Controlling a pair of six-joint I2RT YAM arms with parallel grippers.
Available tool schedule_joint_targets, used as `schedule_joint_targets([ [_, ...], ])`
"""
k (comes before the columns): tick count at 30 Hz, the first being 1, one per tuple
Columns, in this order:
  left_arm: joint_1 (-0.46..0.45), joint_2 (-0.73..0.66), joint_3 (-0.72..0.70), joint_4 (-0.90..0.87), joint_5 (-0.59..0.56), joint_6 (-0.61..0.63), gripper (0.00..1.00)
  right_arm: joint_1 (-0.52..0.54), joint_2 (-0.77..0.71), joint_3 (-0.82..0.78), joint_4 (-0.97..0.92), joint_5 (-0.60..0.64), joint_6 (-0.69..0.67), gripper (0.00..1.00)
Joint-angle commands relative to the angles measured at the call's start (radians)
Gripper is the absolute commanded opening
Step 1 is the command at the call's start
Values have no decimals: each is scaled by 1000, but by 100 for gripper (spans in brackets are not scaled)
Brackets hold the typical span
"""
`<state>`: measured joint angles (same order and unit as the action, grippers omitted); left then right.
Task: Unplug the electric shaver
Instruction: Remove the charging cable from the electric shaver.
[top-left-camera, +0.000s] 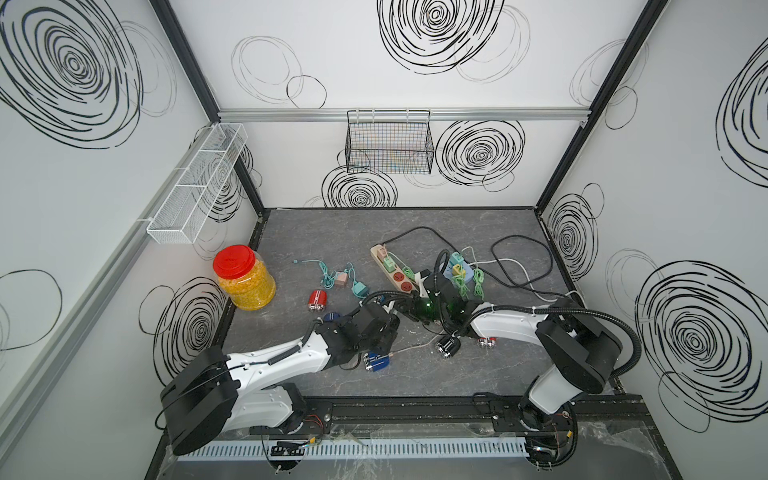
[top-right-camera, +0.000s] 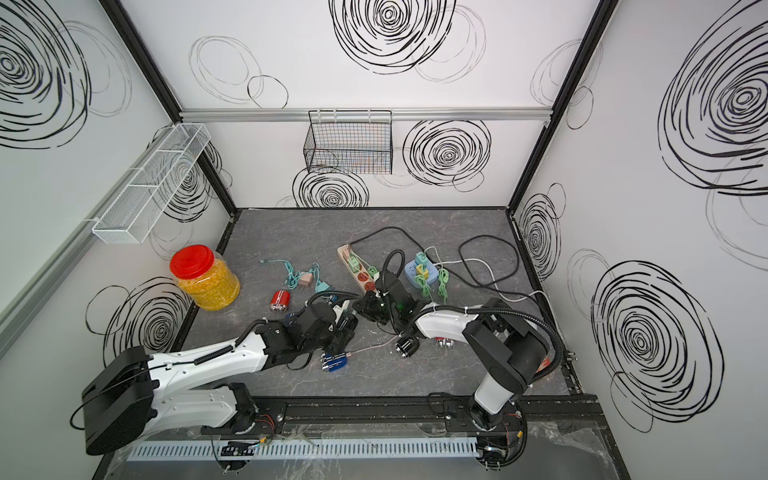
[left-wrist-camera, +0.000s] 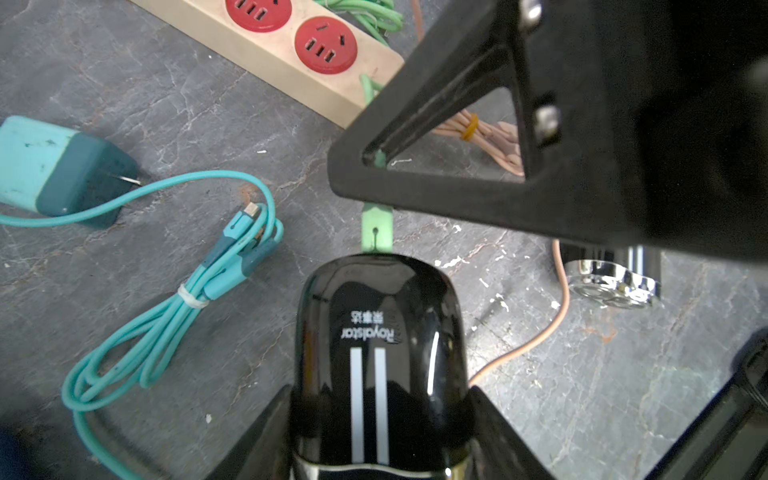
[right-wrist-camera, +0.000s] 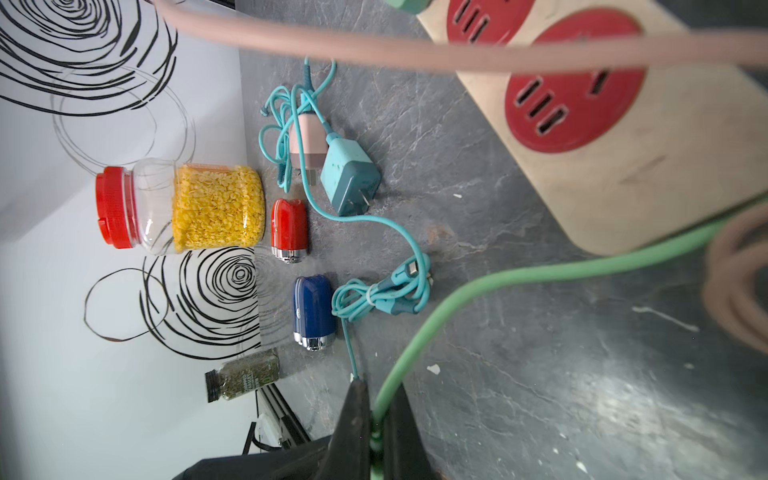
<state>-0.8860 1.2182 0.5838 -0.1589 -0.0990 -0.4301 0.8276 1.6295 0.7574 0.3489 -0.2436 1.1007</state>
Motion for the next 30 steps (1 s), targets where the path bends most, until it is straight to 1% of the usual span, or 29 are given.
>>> schedule_joint_targets([
  [1, 19, -27, -1, -19, 24, 1, 38, 3, -22, 42, -73, 94, -69, 1],
  [4, 40, -54, -2, -8, 38, 1, 38, 20, -13, 76, -138, 131, -106, 1],
  [7, 68, -73, -8, -3, 77, 1, 37, 34, -18, 97, -185, 170, -140, 1],
  [9, 86, -59, 1, -40, 88, 1, 36, 30, -31, 90, -187, 183, -151, 1],
  [10, 90, -44, 9, -58, 97, 30, 36, 26, -39, 83, -183, 186, -156, 1],
  [13, 78, -4, 16, -59, 139, 32, 35, 22, -53, 99, -208, 205, -192, 1],
  [17, 65, 13, 30, -62, 104, 25, 35, 35, -38, 146, -278, 232, -228, 1],
  [22, 79, -44, 34, -37, 108, 13, 34, 44, -10, 167, -331, 247, -249, 1],
  [25, 83, -33, 40, -71, 98, 25, 34, 19, -32, 111, -241, 185, -215, 1],
  [30, 70, -57, 14, -54, 87, 20, 33, -68, -49, 2, -31, 1, -92, 2],
])
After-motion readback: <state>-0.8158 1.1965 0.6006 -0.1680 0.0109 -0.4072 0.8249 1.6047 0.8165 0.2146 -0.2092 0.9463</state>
